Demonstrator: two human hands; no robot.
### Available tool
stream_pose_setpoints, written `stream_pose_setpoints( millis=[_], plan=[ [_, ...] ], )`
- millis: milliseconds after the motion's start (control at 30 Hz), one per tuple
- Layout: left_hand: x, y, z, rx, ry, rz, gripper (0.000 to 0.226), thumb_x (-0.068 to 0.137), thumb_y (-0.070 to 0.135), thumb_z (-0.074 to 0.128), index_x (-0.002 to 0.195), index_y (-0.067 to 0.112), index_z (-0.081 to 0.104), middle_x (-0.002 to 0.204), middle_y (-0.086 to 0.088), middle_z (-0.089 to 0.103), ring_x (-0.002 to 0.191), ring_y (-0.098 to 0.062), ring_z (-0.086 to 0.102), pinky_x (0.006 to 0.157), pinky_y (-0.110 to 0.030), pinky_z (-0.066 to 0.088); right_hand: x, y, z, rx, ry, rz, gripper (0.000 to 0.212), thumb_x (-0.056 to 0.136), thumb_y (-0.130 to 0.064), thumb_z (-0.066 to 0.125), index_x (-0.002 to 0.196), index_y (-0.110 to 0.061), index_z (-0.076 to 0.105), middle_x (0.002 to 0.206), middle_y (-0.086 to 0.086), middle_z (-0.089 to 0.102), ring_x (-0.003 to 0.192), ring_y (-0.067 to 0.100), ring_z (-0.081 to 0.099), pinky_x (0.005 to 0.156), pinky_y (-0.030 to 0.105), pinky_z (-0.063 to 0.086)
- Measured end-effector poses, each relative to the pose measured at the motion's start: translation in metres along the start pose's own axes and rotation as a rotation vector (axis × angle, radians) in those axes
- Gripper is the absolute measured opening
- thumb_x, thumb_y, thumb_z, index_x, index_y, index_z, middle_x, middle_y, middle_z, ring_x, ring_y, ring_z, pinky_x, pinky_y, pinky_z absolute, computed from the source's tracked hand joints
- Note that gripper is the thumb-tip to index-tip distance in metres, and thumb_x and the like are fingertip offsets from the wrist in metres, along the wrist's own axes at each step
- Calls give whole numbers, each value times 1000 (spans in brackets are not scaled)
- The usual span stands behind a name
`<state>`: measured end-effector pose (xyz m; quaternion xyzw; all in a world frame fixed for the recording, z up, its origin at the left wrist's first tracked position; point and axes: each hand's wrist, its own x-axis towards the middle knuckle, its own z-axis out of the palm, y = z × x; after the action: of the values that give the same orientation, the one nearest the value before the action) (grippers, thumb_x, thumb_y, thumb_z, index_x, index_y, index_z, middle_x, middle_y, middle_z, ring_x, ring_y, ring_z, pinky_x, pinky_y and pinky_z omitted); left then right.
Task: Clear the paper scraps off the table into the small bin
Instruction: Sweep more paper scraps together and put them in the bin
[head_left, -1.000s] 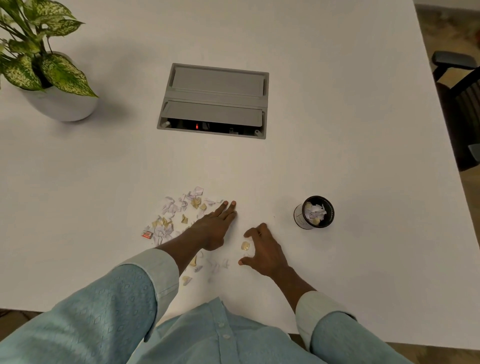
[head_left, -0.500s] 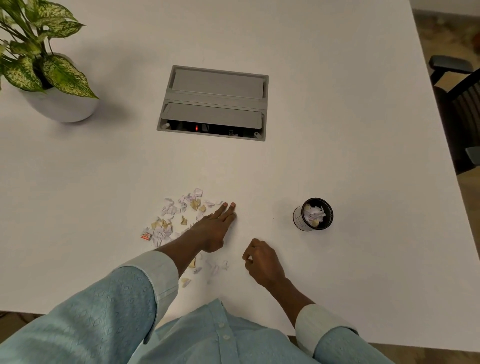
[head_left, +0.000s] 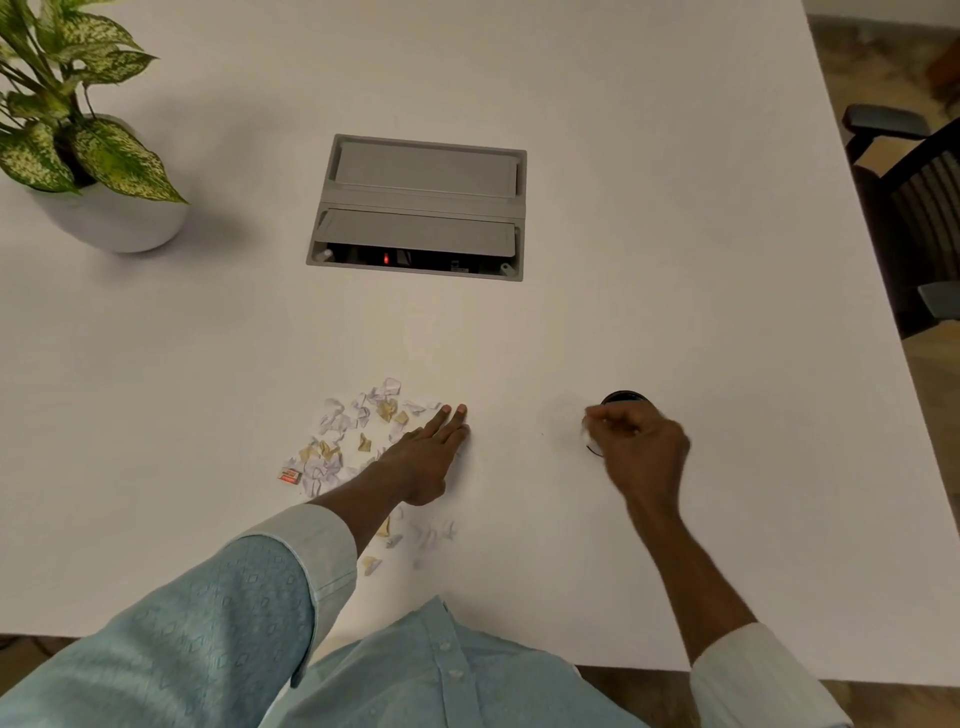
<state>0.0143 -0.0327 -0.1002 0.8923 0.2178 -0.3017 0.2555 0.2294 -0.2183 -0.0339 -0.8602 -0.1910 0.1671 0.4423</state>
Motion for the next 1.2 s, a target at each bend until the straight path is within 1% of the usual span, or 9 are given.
stream_pose_setpoints(
  millis=[100, 167, 267, 400, 600, 700, 800, 933, 1200],
  plan=[
    [0, 1, 0, 6, -3, -3, 93, 91, -3, 48, 166, 15, -5, 170, 5, -31, 159, -18, -23, 129, -41, 21, 24, -3, -21, -112, 118, -31, 13, 75, -14, 80, 79, -26, 80, 78, -13, 76, 75, 1, 72, 76, 18, 56],
    [1, 1, -1, 7, -7, -4, 93, 91, -3, 47, 166, 15, -5, 170, 5, -31, 159, -17, -23, 129, -41, 21, 36, 1, -26, -156, 126, -37, 12, 77, -11, 79, 80, -22, 80, 83, -6, 77, 77, 9, 73, 81, 34, 59],
    [2, 1, -2, 14, -9, -5, 93, 91, -4, 47, 166, 15, -5, 170, 6, -31, 159, -17, -23, 129, -41, 21, 43, 12, -24, -227, 97, -28, 9, 79, -10, 77, 81, -19, 78, 85, -2, 77, 78, 17, 72, 81, 42, 59],
    [3, 1, -3, 9, -15, -2, 93, 91, -5, 47, 166, 16, -3, 170, 8, -30, 159, -15, -22, 128, -39, 24, 35, 25, -19, -332, 78, -2, 7, 85, -19, 72, 88, -24, 75, 85, -3, 77, 80, 21, 71, 72, 30, 53],
    [3, 1, -3, 36, -10, -7, 93, 93, -1, 50, 166, 15, -4, 171, 8, -28, 160, -15, -18, 120, -39, 37, 14, 17, -8, -301, 114, -112, 9, 84, -15, 70, 85, -23, 72, 82, -4, 73, 74, 17, 68, 72, 30, 53],
    [-7, -2, 9, 65, 51, 30, 94, 93, 3, 53, 166, 13, -5, 172, 2, -27, 160, -19, -19, 129, -34, 16, -8, 12, 12, -229, -4, -182, 14, 83, -13, 75, 83, -26, 71, 76, -13, 68, 65, 5, 63, 67, 27, 52],
    [-21, -3, 29, -7, 192, 26, 87, 97, 9, 54, 166, 13, 0, 173, 0, -22, 160, -17, -17, 128, -32, 13, -35, 13, 37, -227, -184, -197, 16, 83, -12, 76, 82, -27, 71, 75, -11, 68, 63, 3, 62, 67, 30, 55],
    [-50, -8, 59, -85, 363, -106, 71, 104, 24, 55, 163, 8, 20, 175, -12, 7, 163, -27, 1, 130, -47, 23, -72, 27, 69, -306, -432, -184, 11, 82, -23, 79, 89, -27, 72, 83, -10, 68, 66, 6, 64, 72, 37, 58],
    [-117, -43, 113, 3, 450, -247, 88, 97, 68, 49, 158, 5, 36, 170, -16, 25, 161, -34, 17, 129, -46, 24, -119, 45, 111, -492, -797, -128, 82, 70, -60, 82, 137, -31, 46, 127, -3, 49, 104, 16, 64, 89, 39, 57]
  ],
)
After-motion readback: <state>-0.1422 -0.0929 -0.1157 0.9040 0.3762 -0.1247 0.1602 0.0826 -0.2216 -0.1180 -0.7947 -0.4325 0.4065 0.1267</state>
